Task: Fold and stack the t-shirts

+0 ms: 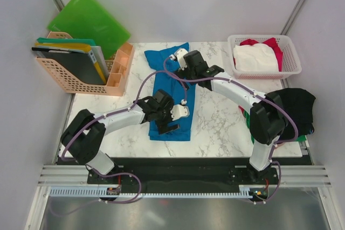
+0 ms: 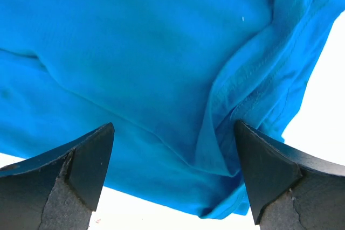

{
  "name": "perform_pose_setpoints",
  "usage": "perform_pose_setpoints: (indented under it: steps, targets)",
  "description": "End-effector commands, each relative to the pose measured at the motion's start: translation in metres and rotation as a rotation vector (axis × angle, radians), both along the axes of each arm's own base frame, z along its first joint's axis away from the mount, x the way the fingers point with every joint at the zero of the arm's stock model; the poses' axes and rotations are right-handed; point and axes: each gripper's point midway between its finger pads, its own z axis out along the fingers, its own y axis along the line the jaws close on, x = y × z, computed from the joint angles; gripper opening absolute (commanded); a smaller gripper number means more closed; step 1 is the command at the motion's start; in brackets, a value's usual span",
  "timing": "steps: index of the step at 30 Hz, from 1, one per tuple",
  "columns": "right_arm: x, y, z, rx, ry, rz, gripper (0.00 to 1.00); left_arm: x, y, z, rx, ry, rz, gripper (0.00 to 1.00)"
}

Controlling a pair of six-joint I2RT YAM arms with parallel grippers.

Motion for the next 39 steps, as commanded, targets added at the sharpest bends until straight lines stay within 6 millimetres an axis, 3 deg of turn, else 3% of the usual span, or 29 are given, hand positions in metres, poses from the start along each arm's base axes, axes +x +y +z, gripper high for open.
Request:
perform_pose_setpoints:
  steps: [1, 6, 12, 20, 28, 33, 39]
  targets:
    - [-0.021, -0.022, -0.024, -0.108, 0.068, 0.009, 0.98, 0.013, -0.021, 0.023, -0.076, -0.021, -0.004, 1.00]
    - [-0.017, -0.021, -0.028, -0.114, 0.071, -0.005, 0.98, 0.015, -0.023, 0.038, -0.096, -0.060, -0.031, 1.00]
    - [-0.010, -0.018, -0.032, -0.123, 0.078, -0.007, 0.98, 0.017, -0.024, 0.073, -0.149, -0.130, -0.044, 1.00]
    - [-0.005, -0.023, -0.033, -0.166, 0.065, -0.018, 0.98, 0.014, -0.030, 0.079, -0.173, -0.102, -0.044, 1.00]
    - [-0.003, -0.027, -0.033, -0.173, 0.057, -0.033, 0.98, 0.032, -0.039, 0.025, -0.076, -0.022, -0.023, 1.00]
    - [-0.003, -0.036, -0.032, -0.180, 0.045, -0.053, 0.98, 0.046, -0.051, 0.016, -0.072, -0.026, -0.031, 1.00]
    - [0.008, -0.054, -0.013, -0.162, 0.005, -0.096, 0.98, 0.033, -0.049, -0.009, -0.041, 0.057, -0.049, 1.00]
